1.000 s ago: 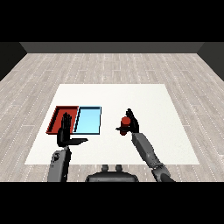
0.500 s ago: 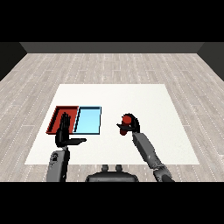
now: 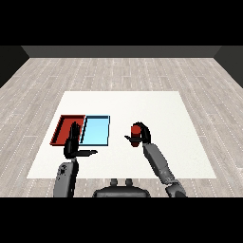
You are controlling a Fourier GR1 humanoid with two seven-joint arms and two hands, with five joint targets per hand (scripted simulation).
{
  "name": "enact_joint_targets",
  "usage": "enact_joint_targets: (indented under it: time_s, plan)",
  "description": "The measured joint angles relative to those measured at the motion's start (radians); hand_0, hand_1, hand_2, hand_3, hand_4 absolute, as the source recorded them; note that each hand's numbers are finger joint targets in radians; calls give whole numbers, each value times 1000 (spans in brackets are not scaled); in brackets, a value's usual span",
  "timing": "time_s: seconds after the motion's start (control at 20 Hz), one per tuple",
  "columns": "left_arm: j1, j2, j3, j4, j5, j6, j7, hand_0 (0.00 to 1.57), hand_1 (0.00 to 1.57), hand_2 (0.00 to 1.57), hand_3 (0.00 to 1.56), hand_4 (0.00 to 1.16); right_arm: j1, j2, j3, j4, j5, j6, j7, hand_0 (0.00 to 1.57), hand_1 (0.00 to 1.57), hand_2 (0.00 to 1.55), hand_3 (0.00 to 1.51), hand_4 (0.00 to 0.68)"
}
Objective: Pick the red can and put it in the red box
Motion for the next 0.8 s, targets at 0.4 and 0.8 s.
enact_joint_targets:
  time_s: [0.4,0.8]
  plan:
    - [-10,-14,-63,12,-46,9,18,0,0,0,0,0,58,-3,36,-207,32,-35,65,1438,1438,1450,1416,651]
    - [-98,-32,-215,54,-33,81,103,0,0,0,0,0,68,3,54,-315,43,-63,122,1417,1417,1438,1418,652]
